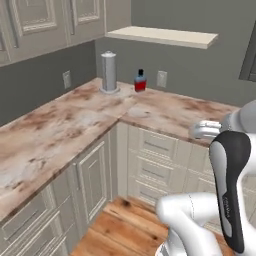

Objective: Place the drinks on the dining counter in a tight cluster.

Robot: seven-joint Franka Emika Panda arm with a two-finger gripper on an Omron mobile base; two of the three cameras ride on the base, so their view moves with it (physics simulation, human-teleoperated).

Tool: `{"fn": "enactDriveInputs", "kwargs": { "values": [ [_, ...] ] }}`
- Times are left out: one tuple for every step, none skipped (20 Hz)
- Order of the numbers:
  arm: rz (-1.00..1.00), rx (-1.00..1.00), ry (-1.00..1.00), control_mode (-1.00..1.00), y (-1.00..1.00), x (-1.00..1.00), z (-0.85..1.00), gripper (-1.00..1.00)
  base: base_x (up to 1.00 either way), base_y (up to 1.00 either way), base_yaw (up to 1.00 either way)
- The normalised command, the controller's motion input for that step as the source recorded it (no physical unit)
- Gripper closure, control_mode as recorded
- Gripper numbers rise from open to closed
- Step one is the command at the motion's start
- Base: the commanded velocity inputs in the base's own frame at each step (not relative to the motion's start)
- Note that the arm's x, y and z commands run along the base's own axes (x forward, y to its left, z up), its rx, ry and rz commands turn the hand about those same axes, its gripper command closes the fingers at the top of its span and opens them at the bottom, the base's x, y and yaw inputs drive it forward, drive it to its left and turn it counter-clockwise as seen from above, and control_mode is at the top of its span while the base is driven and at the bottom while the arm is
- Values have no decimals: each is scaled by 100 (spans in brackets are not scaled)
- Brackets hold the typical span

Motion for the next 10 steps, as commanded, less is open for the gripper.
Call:
{"fn": "enactDriveInputs", "kwargs": {
  "values": [
    [0,0,0,100,0,0,0,-100,100,34,-45],
    [0,0,0,100,0,0,0,-100,100,34,-43],
    [0,0,0,100,0,0,0,-100,100,34,-40],
    [0,0,0,100,0,0,0,-100,100,39,-38],
    [0,0,0,100,0,0,0,-100,100,39,-31],
    [0,0,0,100,0,0,0,-100,100,17,-20],
    [0,0,0,100,0,0,0,-100,100,2,-11],
    [0,0,0,100,0,0,0,-100,100,0,0],
    [0,0,0,100,0,0,0,-100,100,-9,0],
    [0,0,0,100,0,0,0,-100,100,-14,2]
  ]
}}
